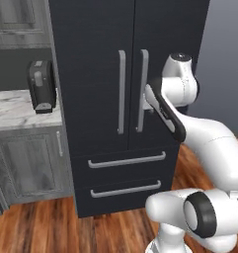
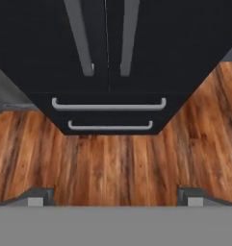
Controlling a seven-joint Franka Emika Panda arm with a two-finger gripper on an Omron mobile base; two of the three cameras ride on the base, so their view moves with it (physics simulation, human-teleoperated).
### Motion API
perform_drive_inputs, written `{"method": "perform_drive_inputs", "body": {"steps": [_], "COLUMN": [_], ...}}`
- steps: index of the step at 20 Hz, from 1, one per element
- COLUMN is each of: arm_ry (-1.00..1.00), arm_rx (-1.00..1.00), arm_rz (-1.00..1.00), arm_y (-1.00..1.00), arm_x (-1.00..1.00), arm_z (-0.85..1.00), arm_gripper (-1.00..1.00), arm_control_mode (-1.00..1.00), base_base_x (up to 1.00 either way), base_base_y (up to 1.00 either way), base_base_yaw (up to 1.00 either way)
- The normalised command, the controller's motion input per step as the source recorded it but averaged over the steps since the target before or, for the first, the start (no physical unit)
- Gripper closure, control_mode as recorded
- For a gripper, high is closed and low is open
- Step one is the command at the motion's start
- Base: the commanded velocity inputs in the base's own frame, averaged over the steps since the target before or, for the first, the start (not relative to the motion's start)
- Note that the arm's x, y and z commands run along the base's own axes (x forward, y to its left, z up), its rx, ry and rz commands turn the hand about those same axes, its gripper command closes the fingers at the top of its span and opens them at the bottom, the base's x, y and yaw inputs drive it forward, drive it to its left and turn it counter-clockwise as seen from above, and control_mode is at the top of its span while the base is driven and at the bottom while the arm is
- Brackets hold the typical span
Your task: Retrieve the fish from the fridge and place it on the saucepan with marinade on the stove.
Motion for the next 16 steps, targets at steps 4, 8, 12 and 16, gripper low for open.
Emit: {"method": "perform_drive_inputs", "body": {"steps": [4, 8, 12, 16], "arm_ry": [-0.30, -0.58, -0.68, -0.51], "arm_rx": [0.00, 0.01, 0.08, 0.08], "arm_rz": [-0.10, -0.01, 0.01, 0.03], "arm_y": [0.00, -0.01, -0.25, -0.44], "arm_x": [0.96, 0.90, 0.60, 0.21], "arm_z": [0.00, 0.00, 0.04, 0.00], "arm_gripper": [-1.00, -1.00, -1.00, -1.00], "arm_control_mode": [-1.00, -1.00, -1.00, -1.00], "base_base_x": [0.00, 0.00, 0.00, 0.00], "base_base_y": [0.00, 0.00, 0.00, 0.00], "base_base_yaw": [0.00, 0.00, 0.00, 0.00]}}
